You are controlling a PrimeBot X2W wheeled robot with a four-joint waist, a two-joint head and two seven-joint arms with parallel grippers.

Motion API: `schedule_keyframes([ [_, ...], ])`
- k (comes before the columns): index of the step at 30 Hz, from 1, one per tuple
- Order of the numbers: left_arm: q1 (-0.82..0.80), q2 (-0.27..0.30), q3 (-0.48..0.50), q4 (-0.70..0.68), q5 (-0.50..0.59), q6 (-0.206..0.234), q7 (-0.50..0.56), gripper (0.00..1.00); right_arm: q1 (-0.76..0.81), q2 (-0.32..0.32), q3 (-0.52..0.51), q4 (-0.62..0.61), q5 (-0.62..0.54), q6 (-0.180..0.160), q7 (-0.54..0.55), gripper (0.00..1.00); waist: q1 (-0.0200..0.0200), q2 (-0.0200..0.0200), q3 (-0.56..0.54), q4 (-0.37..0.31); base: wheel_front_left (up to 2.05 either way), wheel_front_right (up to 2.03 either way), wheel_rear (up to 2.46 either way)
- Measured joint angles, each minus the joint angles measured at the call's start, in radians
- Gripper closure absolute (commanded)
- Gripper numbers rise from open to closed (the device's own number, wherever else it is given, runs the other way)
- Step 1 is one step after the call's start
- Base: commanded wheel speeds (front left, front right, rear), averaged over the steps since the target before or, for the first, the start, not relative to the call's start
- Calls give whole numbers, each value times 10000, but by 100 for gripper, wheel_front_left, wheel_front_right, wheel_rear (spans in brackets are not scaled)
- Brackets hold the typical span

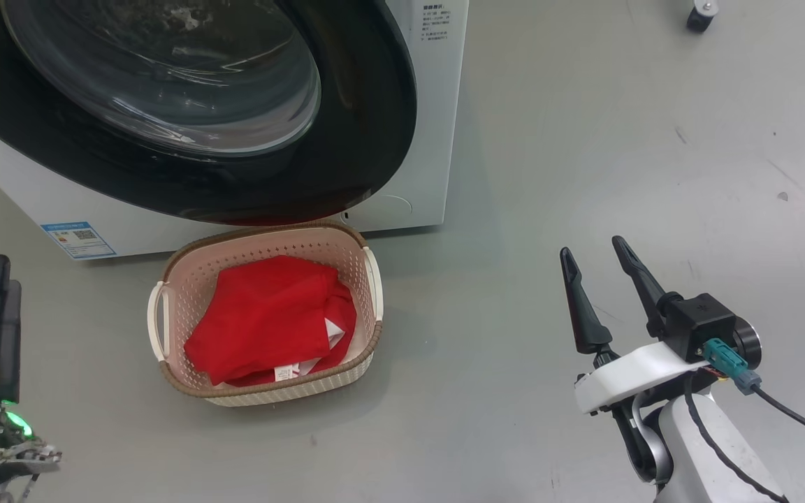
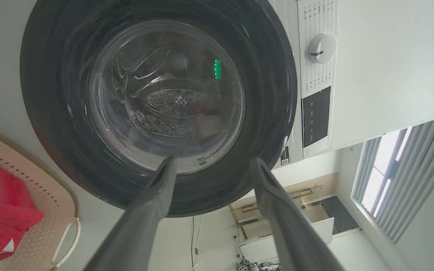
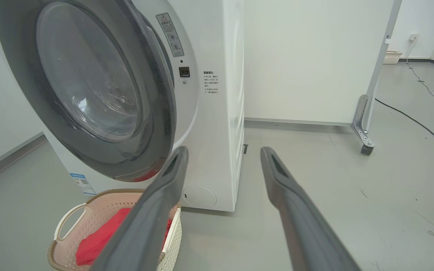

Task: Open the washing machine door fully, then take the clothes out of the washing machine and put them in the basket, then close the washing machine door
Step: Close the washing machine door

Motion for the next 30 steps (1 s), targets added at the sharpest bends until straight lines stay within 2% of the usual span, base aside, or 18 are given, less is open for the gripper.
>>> schedule_keyframes([
  [1, 18, 13, -77, -198, 518, 0, -190, 0, 0, 2, -12, 0, -4, 0, 0, 0, 0, 0, -39, 4, 0, 0, 0],
  [3, 37, 12, -245, -539, 848, 0, -546, 0, 1, 4, -56, 0, -71, 2, 0, 0, 0, 0, -103, -2, 0, 0, 0],
  [9, 189, 63, -853, -1338, 3227, 0, -1662, 0, 18, 4, -151, 15, -186, 73, 0, 0, 0, 0, -282, -44, 0, 0, 0],
  [15, 688, 980, -1593, -1653, 6550, -2, -2966, 0, 227, 8, -257, 17, -247, 75, 0, 0, 0, 0, -485, -88, 0, 0, 0],
  [19, 1209, 1325, -2073, -1369, 8466, -4, -3733, 0, 389, 6, -324, 29, -261, 79, 0, 0, 0, 0, -627, -94, 0, 0, 0],
  [24, 2045, 1331, -2468, -464, 10506, -29, -4612, 0, 670, 8, -368, 54, -276, 102, 0, 0, 0, 0, -848, -82, 0, 0, 0],
  [30, 2406, 1344, -2895, 188, 12098, 493, -5246, 0, 924, 19, -380, 102, -305, 102, 0, 0, 0, 0, -1040, -63, 0, 0, 0],
])
